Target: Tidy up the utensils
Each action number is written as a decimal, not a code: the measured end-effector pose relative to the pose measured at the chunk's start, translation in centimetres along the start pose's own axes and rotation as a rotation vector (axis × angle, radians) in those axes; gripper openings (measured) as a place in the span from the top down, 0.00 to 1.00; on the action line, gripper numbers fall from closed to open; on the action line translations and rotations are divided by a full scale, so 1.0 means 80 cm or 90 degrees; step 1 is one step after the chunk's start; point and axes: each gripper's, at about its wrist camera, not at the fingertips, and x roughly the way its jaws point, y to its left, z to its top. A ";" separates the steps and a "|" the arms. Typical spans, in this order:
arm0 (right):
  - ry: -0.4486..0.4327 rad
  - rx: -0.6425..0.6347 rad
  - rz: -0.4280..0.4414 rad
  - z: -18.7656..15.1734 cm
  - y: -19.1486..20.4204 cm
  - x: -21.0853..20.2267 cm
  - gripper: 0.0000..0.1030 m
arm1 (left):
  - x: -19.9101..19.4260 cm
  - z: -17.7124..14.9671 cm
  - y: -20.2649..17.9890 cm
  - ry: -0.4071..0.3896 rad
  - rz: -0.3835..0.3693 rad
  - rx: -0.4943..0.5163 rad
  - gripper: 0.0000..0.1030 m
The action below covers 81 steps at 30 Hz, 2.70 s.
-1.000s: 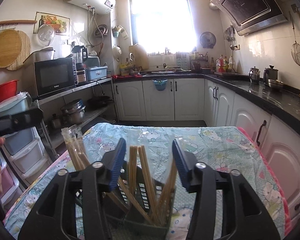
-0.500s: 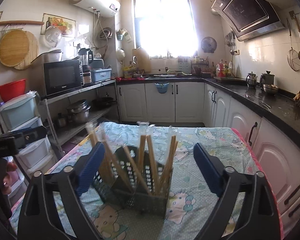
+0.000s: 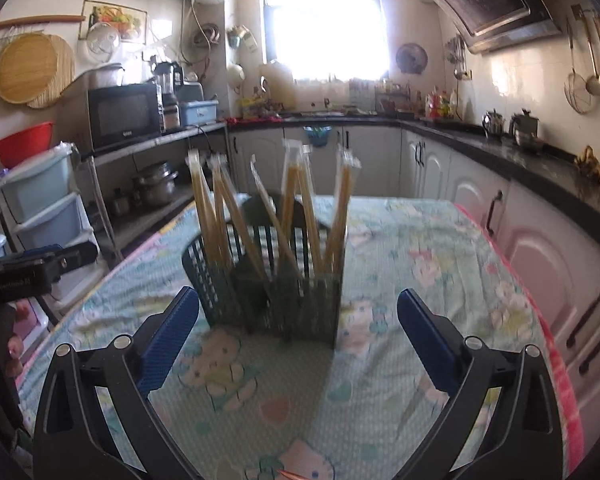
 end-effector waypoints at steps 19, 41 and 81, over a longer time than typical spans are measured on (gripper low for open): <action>-0.130 0.000 -0.059 -0.085 0.014 -0.053 0.06 | -0.025 -0.094 -0.029 -0.119 -0.022 0.022 0.10; -0.171 0.002 -0.080 -0.114 0.022 -0.067 0.06 | -0.035 -0.114 -0.052 -0.158 -0.027 0.045 0.10; -0.174 -0.004 -0.077 -0.113 0.023 -0.065 0.06 | -0.036 -0.114 -0.053 -0.167 -0.036 0.048 0.10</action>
